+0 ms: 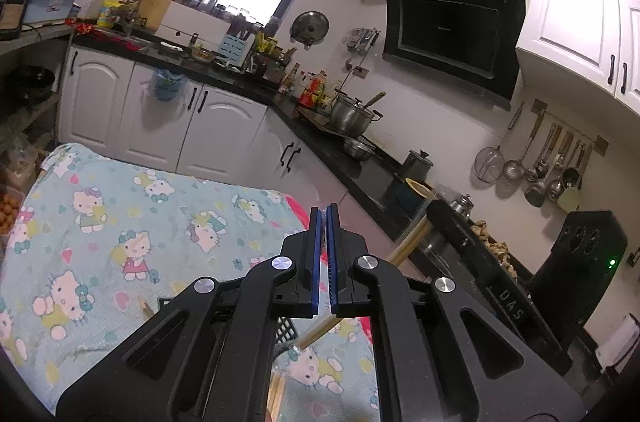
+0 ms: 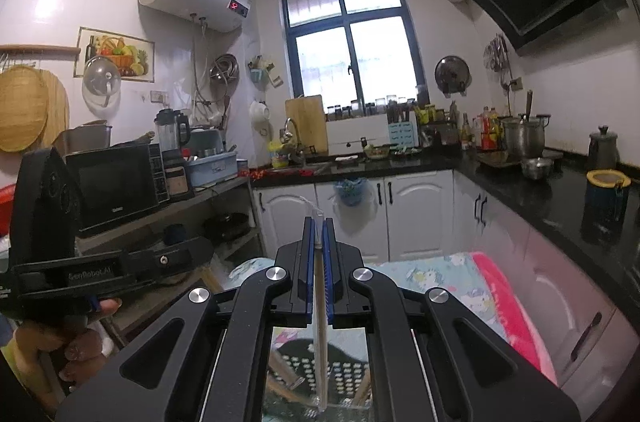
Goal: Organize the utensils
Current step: 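Lower the held chopsticks into the basket slots with both grippers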
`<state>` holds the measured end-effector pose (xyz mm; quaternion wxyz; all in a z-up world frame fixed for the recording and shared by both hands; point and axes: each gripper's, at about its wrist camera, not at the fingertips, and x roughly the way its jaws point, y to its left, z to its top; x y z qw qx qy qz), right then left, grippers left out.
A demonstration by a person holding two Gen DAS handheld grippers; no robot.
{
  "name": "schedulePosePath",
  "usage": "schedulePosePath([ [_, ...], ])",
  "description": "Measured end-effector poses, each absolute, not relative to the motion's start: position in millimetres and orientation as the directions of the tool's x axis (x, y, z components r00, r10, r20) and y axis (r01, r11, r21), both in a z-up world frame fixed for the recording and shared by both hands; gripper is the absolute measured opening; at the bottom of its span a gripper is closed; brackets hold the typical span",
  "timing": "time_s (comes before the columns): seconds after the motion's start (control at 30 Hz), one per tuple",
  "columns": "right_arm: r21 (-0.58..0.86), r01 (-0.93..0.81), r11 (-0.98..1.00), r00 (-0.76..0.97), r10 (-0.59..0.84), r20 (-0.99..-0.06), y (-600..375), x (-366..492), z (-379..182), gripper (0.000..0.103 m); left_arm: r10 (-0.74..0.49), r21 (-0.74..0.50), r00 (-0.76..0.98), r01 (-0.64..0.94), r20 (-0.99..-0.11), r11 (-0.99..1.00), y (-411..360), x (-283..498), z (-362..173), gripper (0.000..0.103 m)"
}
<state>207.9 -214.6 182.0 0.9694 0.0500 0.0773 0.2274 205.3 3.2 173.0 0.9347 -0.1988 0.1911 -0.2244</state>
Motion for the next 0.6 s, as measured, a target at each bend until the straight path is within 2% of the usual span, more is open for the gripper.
schedulePosePath([
  [0.6,0.099,-0.407,0.908,0.895,0.418,-0.159,-199,245,148,0.004,-0.457,-0.432,0.833,0.304,-0.312,0.849,-5,231,140,0.001],
])
